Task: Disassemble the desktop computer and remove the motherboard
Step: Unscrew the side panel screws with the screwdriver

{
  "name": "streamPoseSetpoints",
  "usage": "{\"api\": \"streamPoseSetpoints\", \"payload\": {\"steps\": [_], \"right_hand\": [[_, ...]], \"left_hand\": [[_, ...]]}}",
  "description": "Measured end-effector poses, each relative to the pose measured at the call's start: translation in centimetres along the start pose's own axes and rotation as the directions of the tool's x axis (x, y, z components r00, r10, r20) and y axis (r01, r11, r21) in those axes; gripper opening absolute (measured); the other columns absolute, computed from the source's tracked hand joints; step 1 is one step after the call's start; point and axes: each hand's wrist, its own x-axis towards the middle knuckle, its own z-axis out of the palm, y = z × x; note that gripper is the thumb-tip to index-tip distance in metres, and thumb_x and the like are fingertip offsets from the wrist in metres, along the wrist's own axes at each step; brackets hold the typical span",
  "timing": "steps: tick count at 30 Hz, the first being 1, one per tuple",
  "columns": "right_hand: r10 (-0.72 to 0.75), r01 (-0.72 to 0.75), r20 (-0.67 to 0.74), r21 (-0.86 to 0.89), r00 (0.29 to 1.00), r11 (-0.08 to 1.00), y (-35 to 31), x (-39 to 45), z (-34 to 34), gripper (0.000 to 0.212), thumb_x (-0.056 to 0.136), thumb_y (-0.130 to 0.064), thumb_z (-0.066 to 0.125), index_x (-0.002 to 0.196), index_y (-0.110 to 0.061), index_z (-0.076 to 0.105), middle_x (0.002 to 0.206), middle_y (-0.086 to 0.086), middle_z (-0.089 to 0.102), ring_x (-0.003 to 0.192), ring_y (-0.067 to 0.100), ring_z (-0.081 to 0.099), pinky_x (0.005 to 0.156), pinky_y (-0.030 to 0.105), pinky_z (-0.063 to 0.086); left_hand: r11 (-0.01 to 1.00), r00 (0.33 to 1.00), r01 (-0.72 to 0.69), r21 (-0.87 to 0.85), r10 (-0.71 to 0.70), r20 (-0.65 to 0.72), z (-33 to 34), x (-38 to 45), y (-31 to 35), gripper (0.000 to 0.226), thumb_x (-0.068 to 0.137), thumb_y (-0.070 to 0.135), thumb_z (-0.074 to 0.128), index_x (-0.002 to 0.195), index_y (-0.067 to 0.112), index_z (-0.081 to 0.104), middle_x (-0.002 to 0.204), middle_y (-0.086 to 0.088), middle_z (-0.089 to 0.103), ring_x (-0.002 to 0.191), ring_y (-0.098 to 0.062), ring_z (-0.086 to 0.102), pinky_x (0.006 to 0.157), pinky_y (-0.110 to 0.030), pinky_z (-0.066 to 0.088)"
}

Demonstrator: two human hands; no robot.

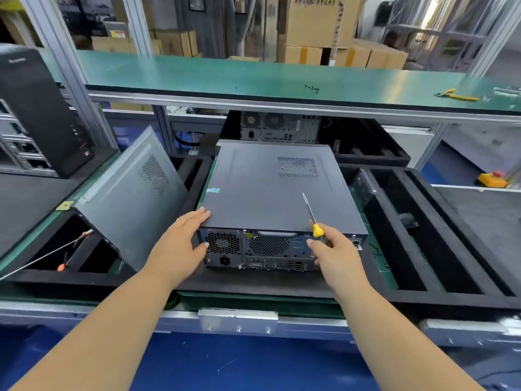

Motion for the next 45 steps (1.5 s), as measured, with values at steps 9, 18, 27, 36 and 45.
{"api": "streamPoseSetpoints", "payload": {"steps": [9, 18, 27, 36, 45], "right_hand": [[-0.001, 0.001, -0.014, 0.011, 1.0, 1.0, -0.4, -0.5, 2.2, 0.029, 0.093, -0.022, 0.059, 0.112, -0.044, 0.061, 0.091, -0.013, 0.068, 0.083, 0.007, 0.063, 0.071, 0.029, 0.055], [0.066, -0.071, 0.111, 0.038, 0.992, 0.997, -0.7, -5.3, 7.8, 0.011, 0.091, -0.014, 0.055, 0.095, -0.023, 0.059, 0.074, 0.0, 0.07, 0.052, 0.011, 0.052, 0.059, 0.028, 0.045], [0.166, -0.165, -0.006, 0.077, 0.986, 0.983, -0.6, -7.3, 9.8, 0.008, 0.092, -0.02, 0.054, 0.094, -0.025, 0.06, 0.073, 0.001, 0.07, 0.046, 0.011, 0.047, 0.045, 0.02, 0.04], [0.218, -0.21, -0.043, 0.136, 0.975, 0.968, -0.8, -7.7, 11.0, 0.011, 0.091, -0.018, 0.051, 0.093, -0.023, 0.06, 0.069, 0.003, 0.068, 0.044, 0.011, 0.043, 0.042, 0.022, 0.037], [0.237, -0.23, -0.055, 0.107, 0.97, 0.967, -1.2, -8.0, 11.2, 0.012, 0.092, -0.017, 0.05, 0.094, -0.022, 0.061, 0.069, 0.003, 0.068, 0.045, 0.011, 0.045, 0.045, 0.023, 0.039]], "left_hand": [[0.985, 0.988, -0.131, 0.113, 0.14, -0.073, 0.1, 1.0, -0.1, 0.061, 0.077, 0.033, 0.076, 0.133, 0.023, 0.054, 0.138, 0.008, 0.048, 0.128, -0.013, 0.043, 0.111, -0.03, 0.031], [0.871, 0.876, -0.478, 0.114, 0.463, 0.134, 0.9, 4.1, 3.1, 0.049, 0.081, 0.033, 0.071, 0.128, 0.026, 0.057, 0.134, 0.012, 0.051, 0.126, -0.009, 0.044, 0.114, -0.031, 0.028], [0.834, 0.794, -0.552, -0.008, 0.528, 0.299, 1.1, 7.3, 2.7, 0.052, 0.088, 0.033, 0.064, 0.137, 0.034, 0.047, 0.144, 0.017, 0.04, 0.134, -0.004, 0.032, 0.108, -0.017, 0.021], [0.841, 0.806, -0.539, -0.052, 0.532, 0.259, 1.6, 7.9, 2.2, 0.047, 0.085, 0.044, 0.065, 0.129, 0.041, 0.052, 0.133, 0.023, 0.046, 0.126, -0.001, 0.038, 0.101, -0.015, 0.026], [0.847, 0.81, -0.528, -0.055, 0.522, 0.269, 1.7, 7.9, 1.9, 0.048, 0.086, 0.043, 0.064, 0.131, 0.042, 0.05, 0.135, 0.024, 0.045, 0.126, -0.001, 0.037, 0.102, -0.02, 0.031]]}}
